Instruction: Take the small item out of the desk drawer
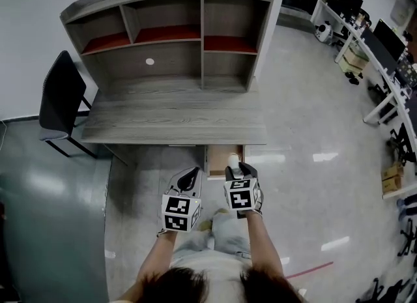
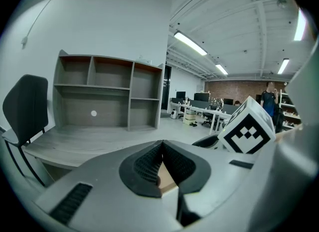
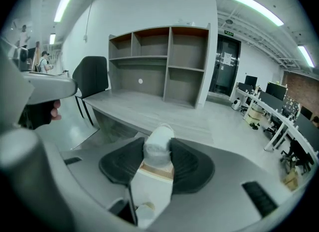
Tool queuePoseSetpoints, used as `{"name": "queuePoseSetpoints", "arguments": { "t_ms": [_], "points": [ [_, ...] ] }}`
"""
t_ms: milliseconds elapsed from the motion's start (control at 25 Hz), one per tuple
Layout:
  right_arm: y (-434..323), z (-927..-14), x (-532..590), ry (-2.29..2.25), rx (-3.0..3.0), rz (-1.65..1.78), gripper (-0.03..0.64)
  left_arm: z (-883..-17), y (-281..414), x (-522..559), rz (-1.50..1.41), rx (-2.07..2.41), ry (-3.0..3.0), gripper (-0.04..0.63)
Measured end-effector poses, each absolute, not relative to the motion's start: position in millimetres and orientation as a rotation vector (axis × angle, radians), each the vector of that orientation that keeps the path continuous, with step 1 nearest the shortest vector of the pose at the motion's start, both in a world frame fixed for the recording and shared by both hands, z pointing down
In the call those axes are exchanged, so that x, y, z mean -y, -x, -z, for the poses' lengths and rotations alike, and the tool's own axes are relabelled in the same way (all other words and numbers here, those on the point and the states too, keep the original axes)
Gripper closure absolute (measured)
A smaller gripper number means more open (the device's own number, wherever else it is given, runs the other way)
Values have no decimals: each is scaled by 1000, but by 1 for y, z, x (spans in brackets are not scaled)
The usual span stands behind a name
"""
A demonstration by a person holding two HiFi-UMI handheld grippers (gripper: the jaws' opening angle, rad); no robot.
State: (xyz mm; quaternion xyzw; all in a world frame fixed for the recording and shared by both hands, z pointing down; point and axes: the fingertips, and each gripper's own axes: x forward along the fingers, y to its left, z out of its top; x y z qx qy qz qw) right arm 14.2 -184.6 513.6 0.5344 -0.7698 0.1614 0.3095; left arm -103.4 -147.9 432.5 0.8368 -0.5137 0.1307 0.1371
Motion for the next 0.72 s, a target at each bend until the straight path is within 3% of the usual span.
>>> {"name": "queuePoseSetpoints", "arguments": {
  "t_ms": [720],
  "points": [
    [-15, -449, 159, -1439, 2159, -266, 439, -392, 87, 130, -347, 1527, -2490, 580]
  ]
}}
